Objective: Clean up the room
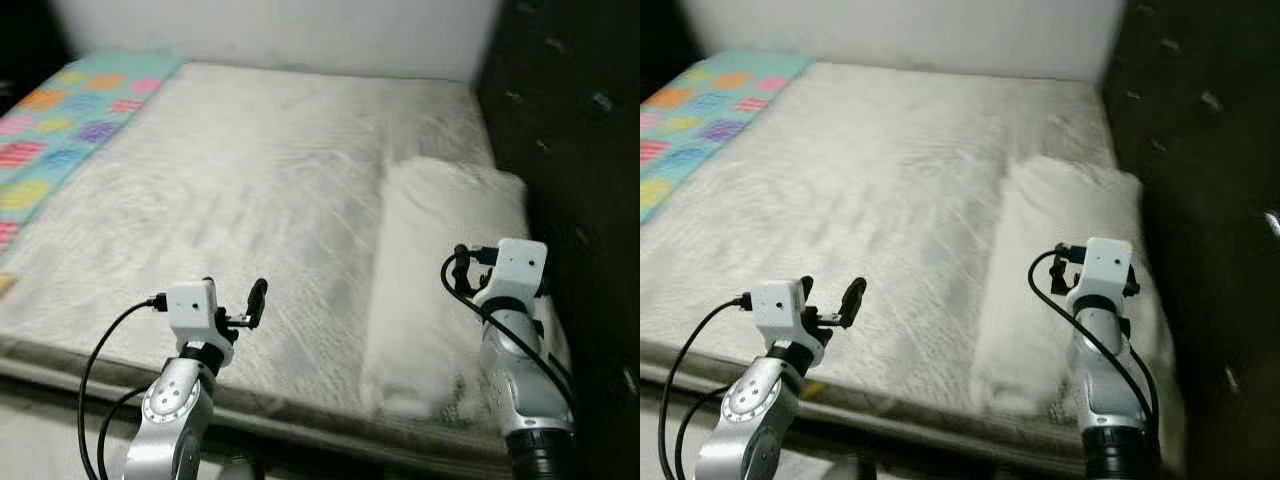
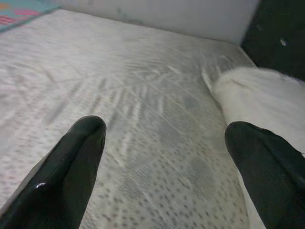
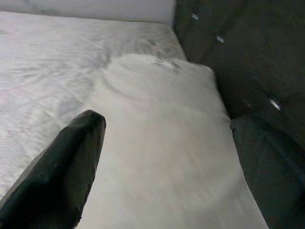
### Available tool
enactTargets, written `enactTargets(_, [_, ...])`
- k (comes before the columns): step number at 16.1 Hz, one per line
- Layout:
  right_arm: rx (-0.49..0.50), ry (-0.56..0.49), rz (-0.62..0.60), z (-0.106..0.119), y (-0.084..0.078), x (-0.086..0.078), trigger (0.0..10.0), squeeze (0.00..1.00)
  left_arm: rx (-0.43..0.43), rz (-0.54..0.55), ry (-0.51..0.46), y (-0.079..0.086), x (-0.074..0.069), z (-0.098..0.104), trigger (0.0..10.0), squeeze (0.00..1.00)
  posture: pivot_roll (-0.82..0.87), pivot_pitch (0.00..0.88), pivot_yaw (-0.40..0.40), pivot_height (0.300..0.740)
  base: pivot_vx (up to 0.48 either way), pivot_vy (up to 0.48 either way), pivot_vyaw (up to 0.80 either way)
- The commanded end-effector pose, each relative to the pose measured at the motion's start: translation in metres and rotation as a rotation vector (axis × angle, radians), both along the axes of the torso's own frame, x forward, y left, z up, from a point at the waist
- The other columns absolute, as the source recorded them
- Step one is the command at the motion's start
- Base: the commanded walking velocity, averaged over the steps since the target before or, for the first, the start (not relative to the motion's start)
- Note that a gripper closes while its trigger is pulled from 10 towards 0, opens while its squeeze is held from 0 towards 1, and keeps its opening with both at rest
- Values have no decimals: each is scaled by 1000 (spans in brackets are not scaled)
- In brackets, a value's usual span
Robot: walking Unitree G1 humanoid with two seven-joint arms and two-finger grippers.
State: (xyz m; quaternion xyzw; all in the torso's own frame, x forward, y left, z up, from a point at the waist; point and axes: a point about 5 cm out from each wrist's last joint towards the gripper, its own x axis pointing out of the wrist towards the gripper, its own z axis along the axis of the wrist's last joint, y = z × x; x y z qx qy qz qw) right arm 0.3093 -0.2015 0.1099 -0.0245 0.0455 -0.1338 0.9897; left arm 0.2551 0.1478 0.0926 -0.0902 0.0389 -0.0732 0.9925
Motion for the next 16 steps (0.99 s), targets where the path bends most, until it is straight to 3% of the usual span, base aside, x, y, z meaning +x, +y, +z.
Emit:
enactTargets(1, [2, -1, 1, 1, -1, 1, 10000, 0, -23, 3, 7, 1, -1, 0, 10000, 0, -69, 0, -12, 740, 0, 0, 0])
enactTargets(16, [-36, -14, -2, 1, -3, -1, 10000, 0, -51, -10, 10, -2, 1, 0, 10000, 0, -76, 0, -13, 740, 0, 0, 0])
